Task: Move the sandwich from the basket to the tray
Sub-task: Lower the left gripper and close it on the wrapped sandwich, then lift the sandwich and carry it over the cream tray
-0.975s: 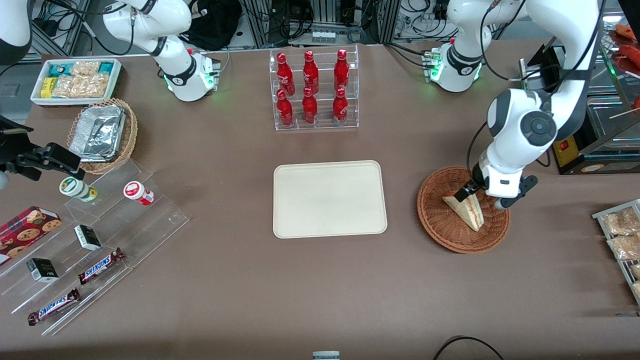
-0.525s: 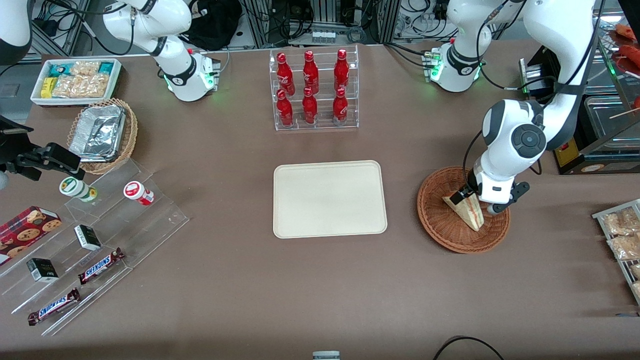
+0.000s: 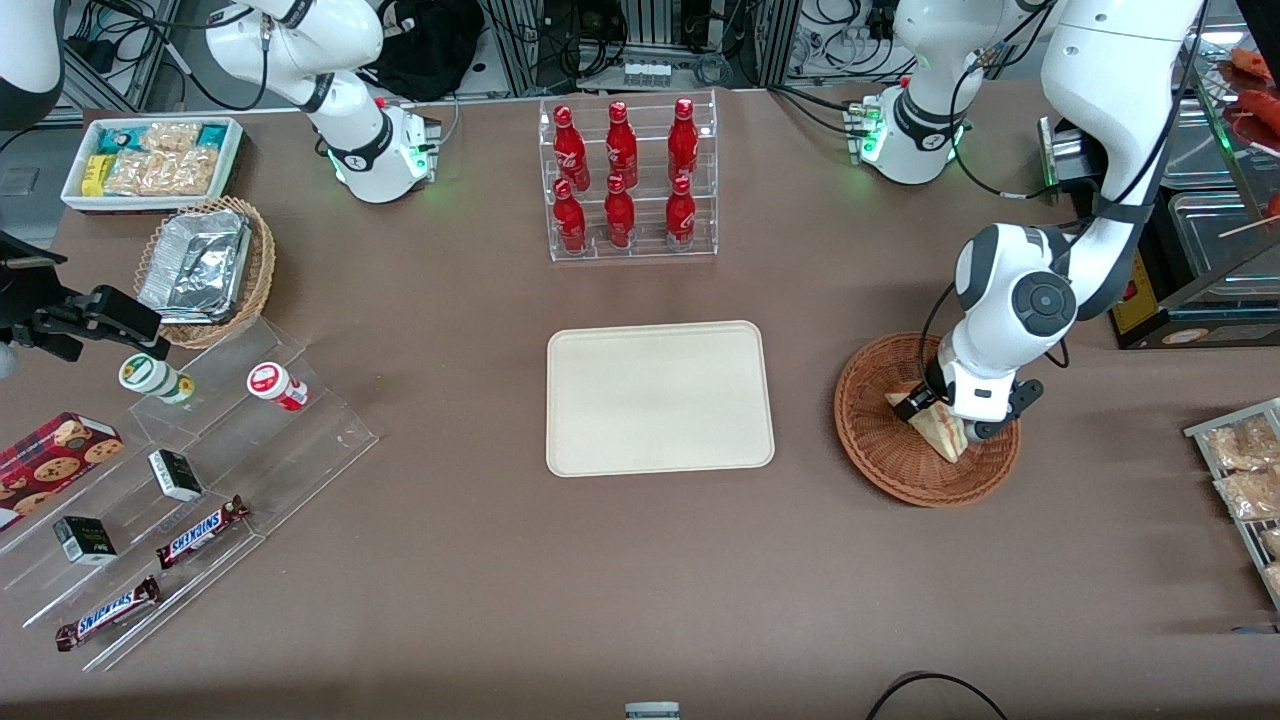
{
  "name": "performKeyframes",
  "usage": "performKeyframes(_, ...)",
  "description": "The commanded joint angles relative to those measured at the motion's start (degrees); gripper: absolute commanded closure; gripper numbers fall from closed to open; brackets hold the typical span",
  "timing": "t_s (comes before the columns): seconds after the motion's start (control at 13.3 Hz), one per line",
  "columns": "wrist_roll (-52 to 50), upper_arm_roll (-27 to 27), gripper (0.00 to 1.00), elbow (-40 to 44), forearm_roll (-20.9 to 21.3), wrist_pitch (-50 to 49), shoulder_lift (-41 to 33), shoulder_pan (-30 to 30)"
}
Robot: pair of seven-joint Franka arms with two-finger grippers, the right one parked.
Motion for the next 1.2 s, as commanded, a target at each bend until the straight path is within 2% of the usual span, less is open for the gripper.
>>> performKeyframes(0.0,1.2,0.3,0.88,0.9,1.0,-1.1,-1.3,0.4)
performKeyframes(0.15,1.4,0.9,0.89,4.0,1.0,-7.3,-3.0,0.4)
performKeyframes(0.38,0.7,0.3,0.89,13.8,0.9,-23.7,-4.9,-0.6)
performKeyframes(0.53,-1.3,-2.0,0.89,22.7,0.8,-33.3,-4.1,-4.0)
performKeyframes(0.67,-1.6,-2.1,0.89,32.2,0.0,-42.8,-0.4,-10.0)
performKeyframes(0.9,-6.1,-2.1,0.89,40.7,-2.9,-44.7,5.5,-19.2)
performKeyframes(1.05,-5.6,-2.1,0.88,42.5,-2.5,-43.4,8.6,-24.6)
performKeyframes(1.12,-5.9,-2.1,0.88,43.0,-2.5,-39.8,10.4,-27.1)
